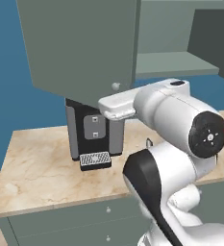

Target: Retrieve the tupperware from the cabinet, then place the raw meat into the tupperware to avoid contamination.

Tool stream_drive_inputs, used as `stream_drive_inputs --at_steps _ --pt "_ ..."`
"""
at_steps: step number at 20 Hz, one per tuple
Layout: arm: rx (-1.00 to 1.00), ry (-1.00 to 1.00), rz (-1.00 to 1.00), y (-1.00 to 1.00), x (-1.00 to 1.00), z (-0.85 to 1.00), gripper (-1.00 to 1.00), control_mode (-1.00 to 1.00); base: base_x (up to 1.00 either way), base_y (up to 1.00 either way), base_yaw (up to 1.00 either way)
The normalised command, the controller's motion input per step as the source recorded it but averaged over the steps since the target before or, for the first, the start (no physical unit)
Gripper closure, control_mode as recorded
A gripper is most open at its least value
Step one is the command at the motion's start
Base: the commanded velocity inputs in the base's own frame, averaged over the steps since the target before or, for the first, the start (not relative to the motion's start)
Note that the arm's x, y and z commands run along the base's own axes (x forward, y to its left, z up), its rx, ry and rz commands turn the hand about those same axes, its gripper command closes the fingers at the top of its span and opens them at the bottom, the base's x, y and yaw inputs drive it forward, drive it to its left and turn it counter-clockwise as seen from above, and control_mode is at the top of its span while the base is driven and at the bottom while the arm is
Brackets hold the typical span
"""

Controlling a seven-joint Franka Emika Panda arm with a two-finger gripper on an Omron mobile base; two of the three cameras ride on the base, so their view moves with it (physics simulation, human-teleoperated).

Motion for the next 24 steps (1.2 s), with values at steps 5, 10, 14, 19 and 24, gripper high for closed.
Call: stream_drive_inputs --at_steps 5,10,14,19,24 --pt "0.06 -0.03 0.05 -0.53 -0.35 0.08 -1.00 -1.00 0.00 0.00 0.00" --pt "0.07 -0.04 0.06 -0.52 -0.28 0.10 -1.00 -1.00 0.00 0.00 0.00" --pt "0.06 -0.04 0.06 -0.51 -0.26 0.12 -1.00 -1.00 0.00 0.00 0.00" --pt "0.04 -0.03 0.06 -0.47 -0.22 0.15 -1.00 -1.00 0.00 0.00 0.00" --pt "0.03 -0.02 0.07 -0.35 -0.11 0.11 -1.00 -1.00 0.00 0.00 0.00"
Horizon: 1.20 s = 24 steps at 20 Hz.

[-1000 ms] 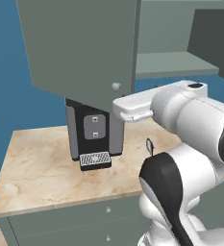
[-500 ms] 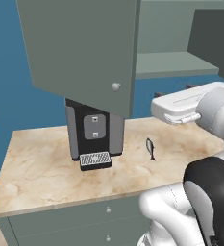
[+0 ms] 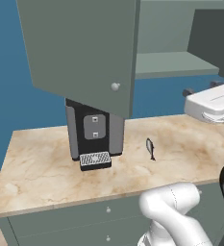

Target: Retrieve the tupperware from the cabinet, then place the raw meat into the tupperware to avoid contamination.

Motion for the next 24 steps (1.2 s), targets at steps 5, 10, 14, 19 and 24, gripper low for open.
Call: stream_drive_inputs --at_steps 5,10,14,19,24 --pt "0.01 0.00 0.07 -0.21 0.00 0.03 -1.00 -1.00 0.00 0.00 0.00" --pt "0.00 0.00 0.06 -0.07 0.07 0.00 -1.00 -1.00 0.00 0.00 0.00" --pt "0.01 0.02 0.05 0.00 0.26 -0.01 -1.00 -1.00 0.00 0.00 0.00" --pt "0.02 0.00 0.05 0.00 0.31 -0.05 -1.00 -1.00 0.00 0.00 0.00" --pt "0.02 0.00 0.05 0.00 0.31 -0.07 -1.00 -1.00 0.00 0.00 0.00"
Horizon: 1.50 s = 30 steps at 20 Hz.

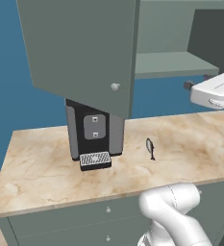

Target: Retrieve the tupperware from the cabinet, then place the raw meat into the tupperware to avoid contamination.

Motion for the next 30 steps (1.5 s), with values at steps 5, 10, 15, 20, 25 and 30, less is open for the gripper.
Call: stream_drive_inputs --at_steps 5,10,15,20,25,30 --pt "0.01 0.00 0.05 0.00 0.24 -0.08 -1.00 -1.00 0.00 0.00 0.00" --pt "0.00 -0.02 0.01 0.00 0.18 -0.04 -1.00 -1.00 0.00 0.00 0.00" --pt "0.00 0.00 0.00 0.04 0.18 -0.09 -1.00 -1.00 0.00 0.00 0.00" --pt "0.01 0.00 0.02 0.11 0.22 -0.14 -1.00 -1.00 0.00 0.00 0.00" --pt "0.02 0.04 0.05 0.11 0.26 -0.07 -1.00 -1.00 0.00 0.00 0.00" --pt "0.02 0.05 0.09 0.01 0.16 0.00 -1.00 -1.00 0.00 0.00 0.00"
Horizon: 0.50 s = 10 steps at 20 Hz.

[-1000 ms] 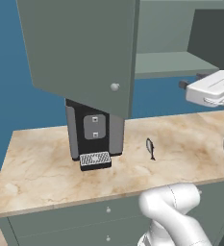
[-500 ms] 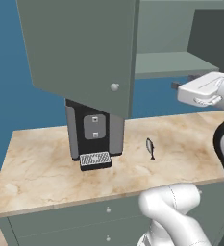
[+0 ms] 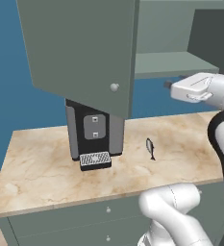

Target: Retrieve the tupperware from the cabinet, then place the raw meat into the tupperware to avoid contamination.

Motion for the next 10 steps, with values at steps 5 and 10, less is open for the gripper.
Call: stream_drive_inputs --at_steps 5,10 --pt "0.03 0.04 0.11 0.00 0.16 0.00 -1.00 -1.00 0.00 0.00 0.00" --pt "0.01 0.01 0.12 0.02 0.08 -0.01 -1.00 -1.00 0.00 0.00 0.00"
